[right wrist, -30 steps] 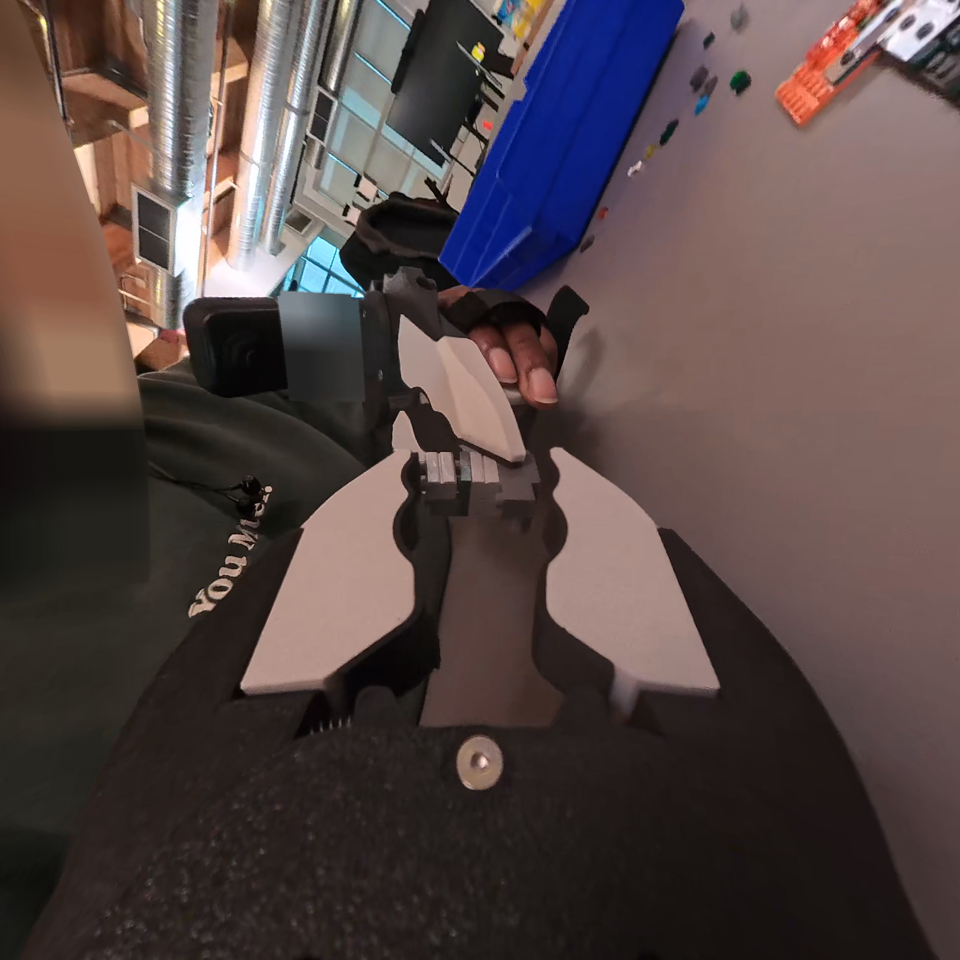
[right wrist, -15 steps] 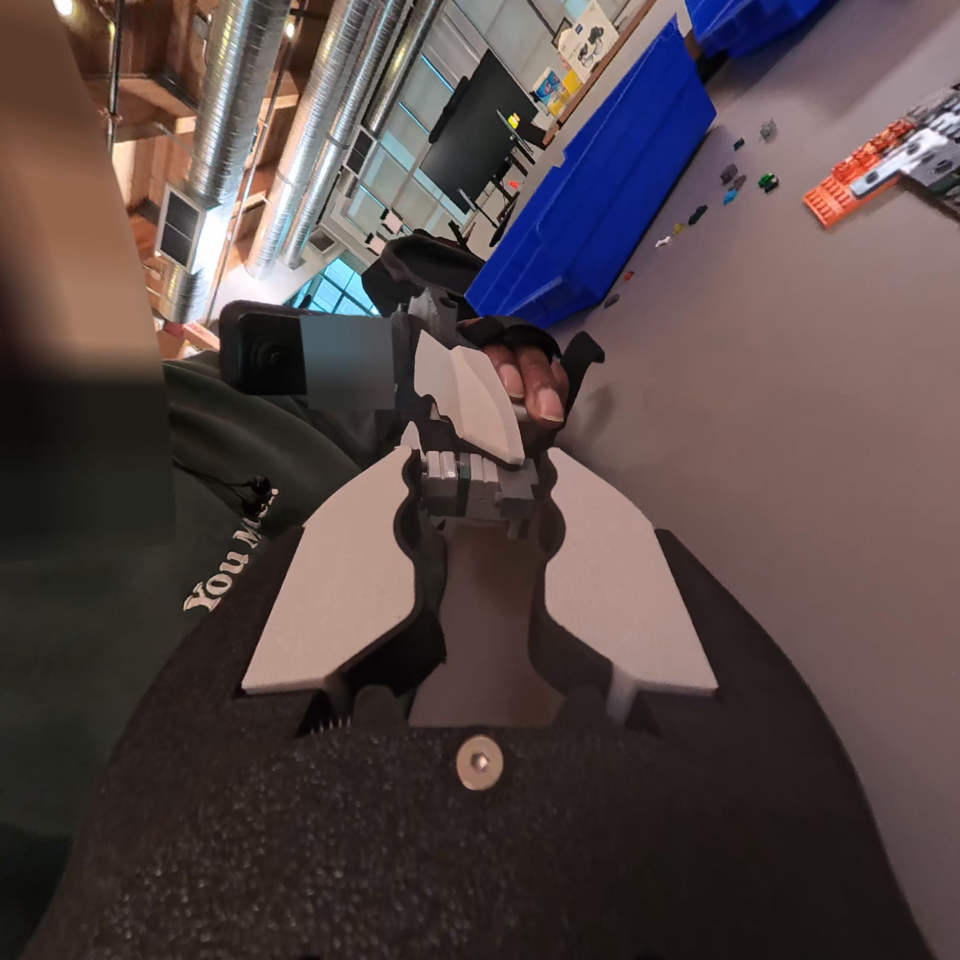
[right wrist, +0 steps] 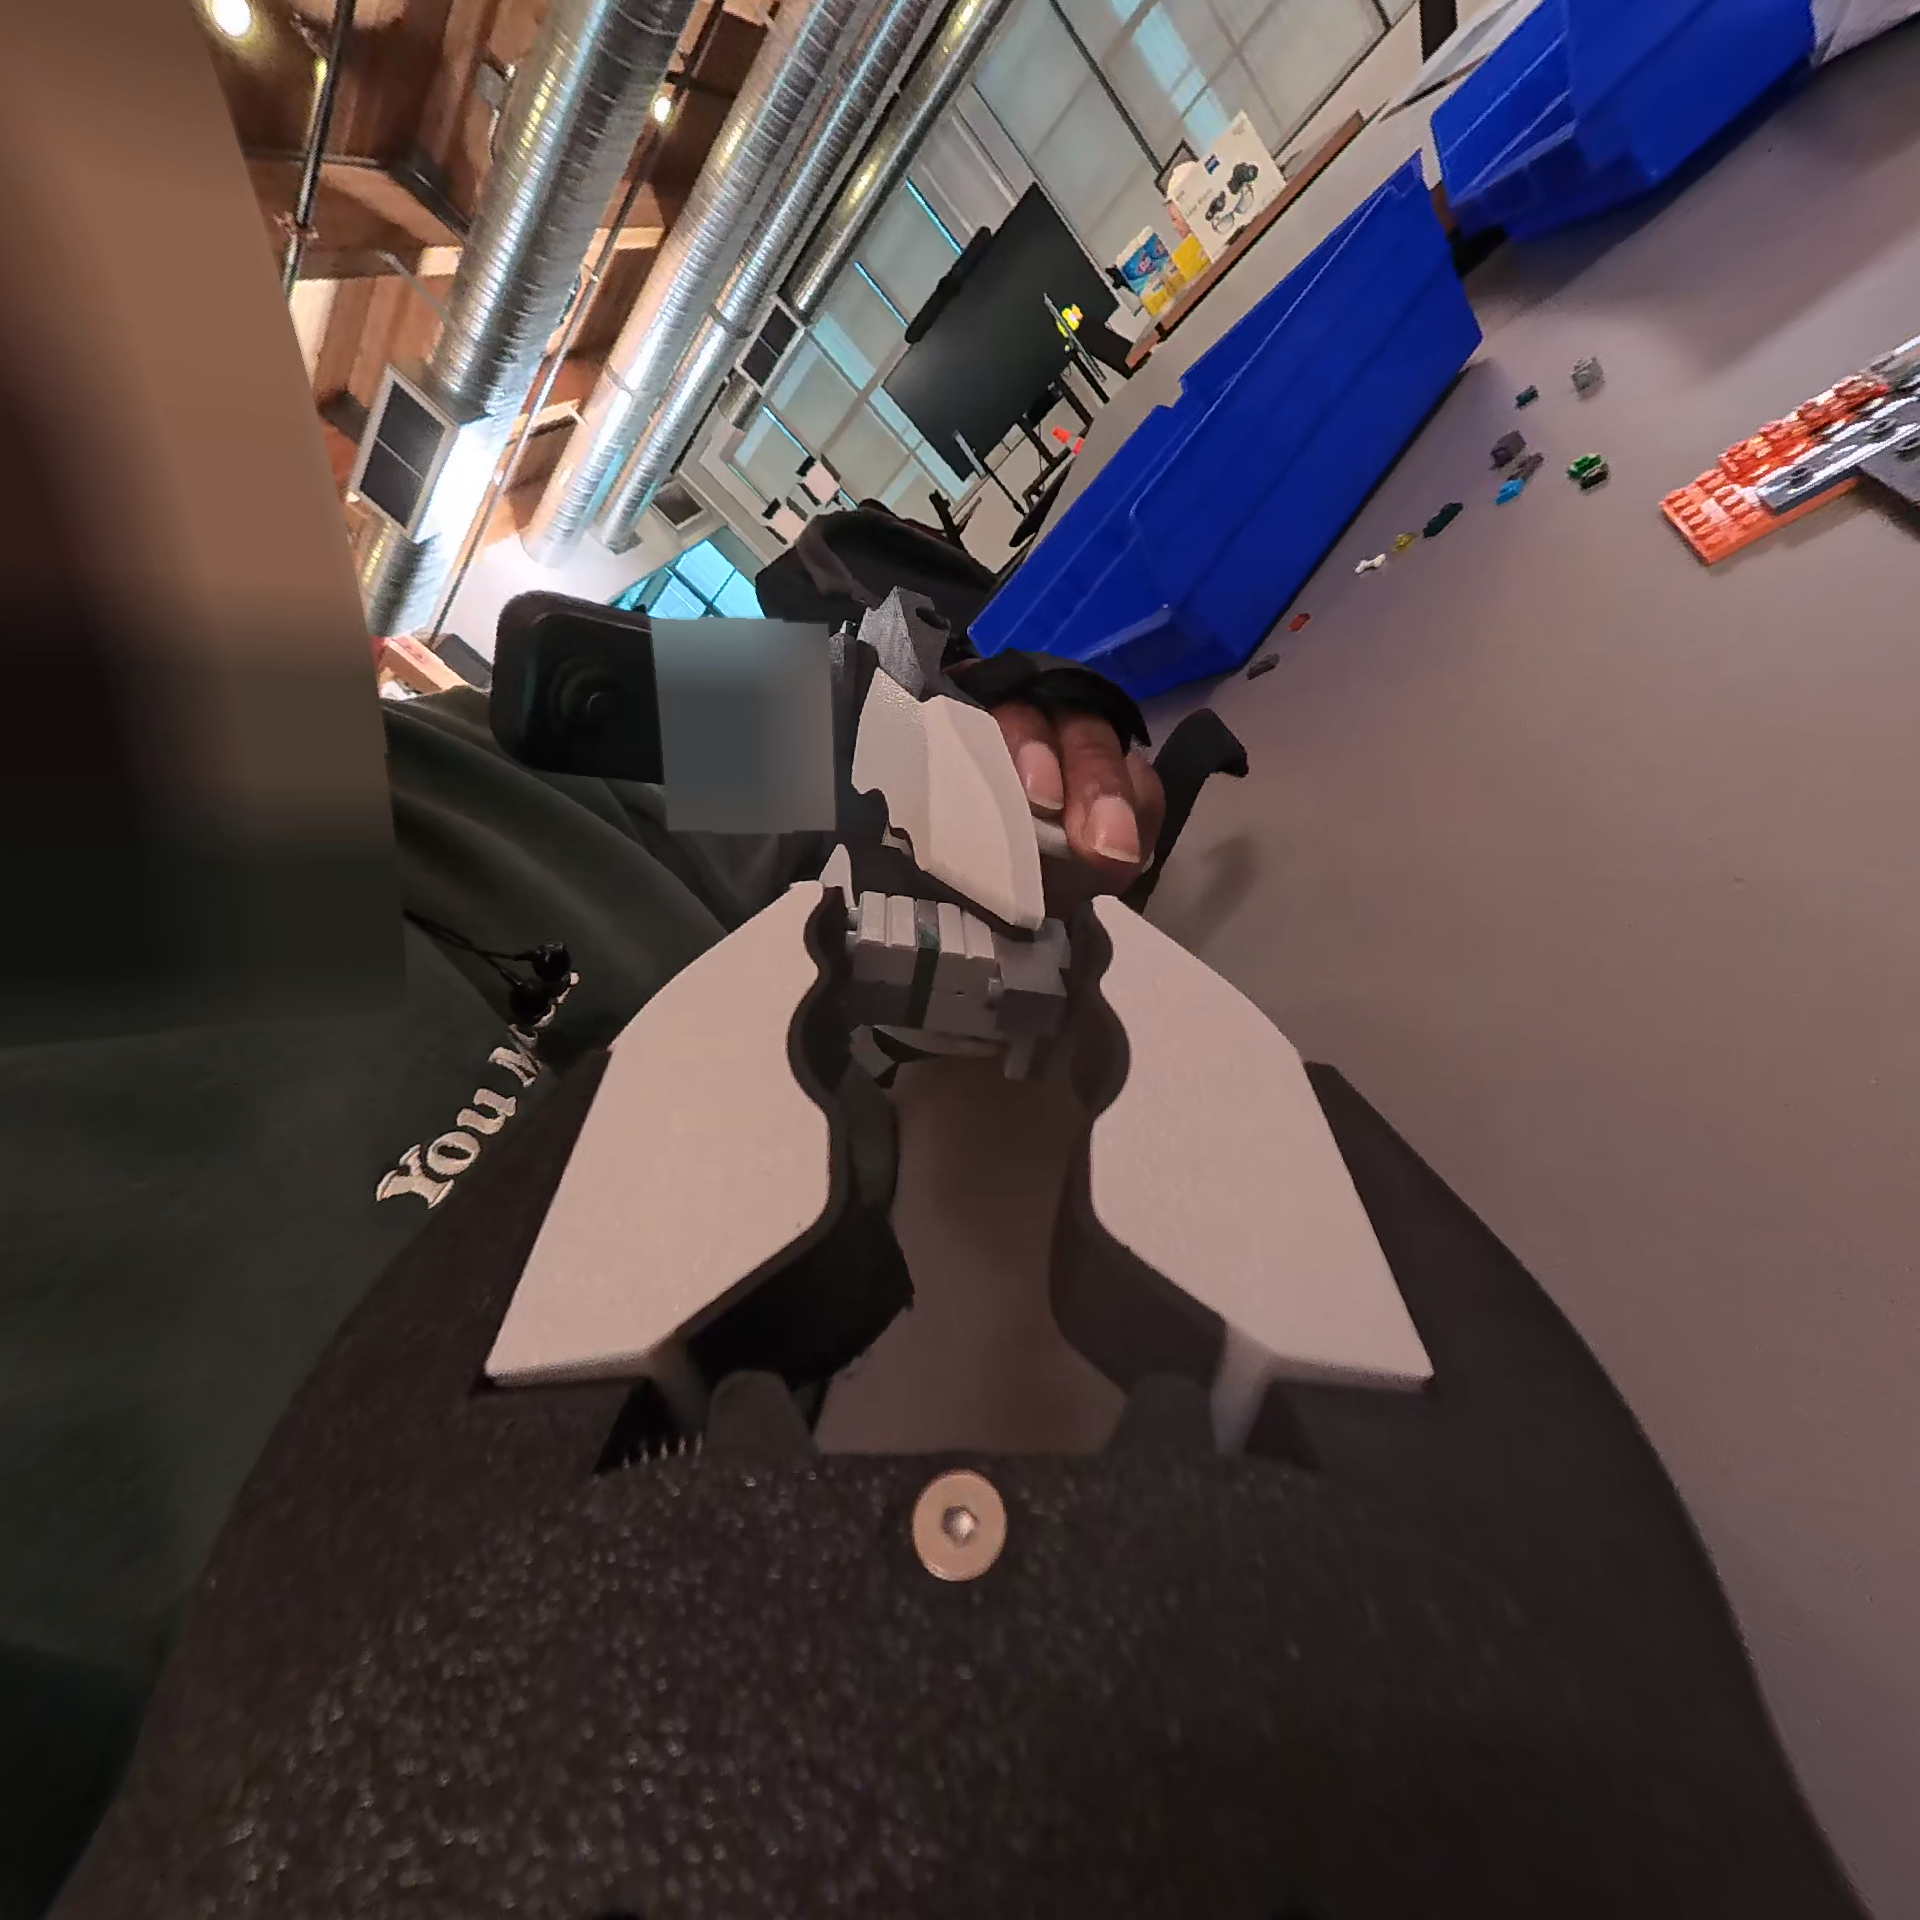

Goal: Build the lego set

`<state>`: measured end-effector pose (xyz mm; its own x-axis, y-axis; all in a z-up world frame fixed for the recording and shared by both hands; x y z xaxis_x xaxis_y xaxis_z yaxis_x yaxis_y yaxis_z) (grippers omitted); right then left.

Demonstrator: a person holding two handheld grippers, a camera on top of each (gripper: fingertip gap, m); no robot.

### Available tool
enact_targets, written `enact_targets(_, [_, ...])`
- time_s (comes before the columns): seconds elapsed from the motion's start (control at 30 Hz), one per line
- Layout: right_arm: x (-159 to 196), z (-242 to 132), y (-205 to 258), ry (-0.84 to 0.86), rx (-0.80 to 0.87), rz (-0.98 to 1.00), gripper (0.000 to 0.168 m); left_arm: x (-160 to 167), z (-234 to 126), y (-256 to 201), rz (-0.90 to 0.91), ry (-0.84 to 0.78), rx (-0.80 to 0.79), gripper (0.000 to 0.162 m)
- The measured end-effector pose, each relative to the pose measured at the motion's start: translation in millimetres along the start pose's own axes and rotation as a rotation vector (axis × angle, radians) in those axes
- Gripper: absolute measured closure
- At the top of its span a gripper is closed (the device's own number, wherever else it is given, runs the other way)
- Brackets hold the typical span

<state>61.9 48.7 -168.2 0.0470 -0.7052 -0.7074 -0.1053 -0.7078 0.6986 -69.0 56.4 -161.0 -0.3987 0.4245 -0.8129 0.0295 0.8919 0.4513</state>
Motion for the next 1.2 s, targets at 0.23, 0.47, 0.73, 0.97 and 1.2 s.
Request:
enact_targets(0.23, [-8.6, -3.2, 8.7, 0.003, 0.008, -0.025, 0.114, -2.9, -3.8, 4.2, -0.001, -0.031, -0.013, 0.143])
enact_targets(0.47, [2.7, 0.2, 3.5, -0.036, -0.031, 0.087, 0.106, -3.9, -5.4, 3.1, 0.024, -0.024, -0.037, 0.144])
enact_targets(0.73, [2.4, 6.8, 6.6, -0.092, -0.033, 0.081, 0.126, -3.7, -4.9, 1.0, 0.045, -0.008, -0.053, 0.143])
enact_targets(0.97, [7.2, 6.8, 5.3, -0.104, -0.002, 0.069, 0.127, -1.1, -2.8, -0.8, 0.038, 0.0, -0.035, 0.143])
enact_targets(1.2, [2.8, 6.7, 6.1, -0.103, 0.006, 0.058, 0.126, -0.1, -3.3, 3.0, -0.003, -0.031, -0.018, 0.143])
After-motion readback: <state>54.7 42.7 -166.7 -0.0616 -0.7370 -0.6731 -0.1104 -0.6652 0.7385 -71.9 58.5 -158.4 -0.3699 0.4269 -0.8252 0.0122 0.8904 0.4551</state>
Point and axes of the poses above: each gripper's, where its closed fingertips meet, z out along the fingers, x out of its underside, y = z × x across the jaws, the point moved 8 cm from there along -z, back along the fingers, and after that the axes turned 12 degrees about y, right-handed, at the moved point
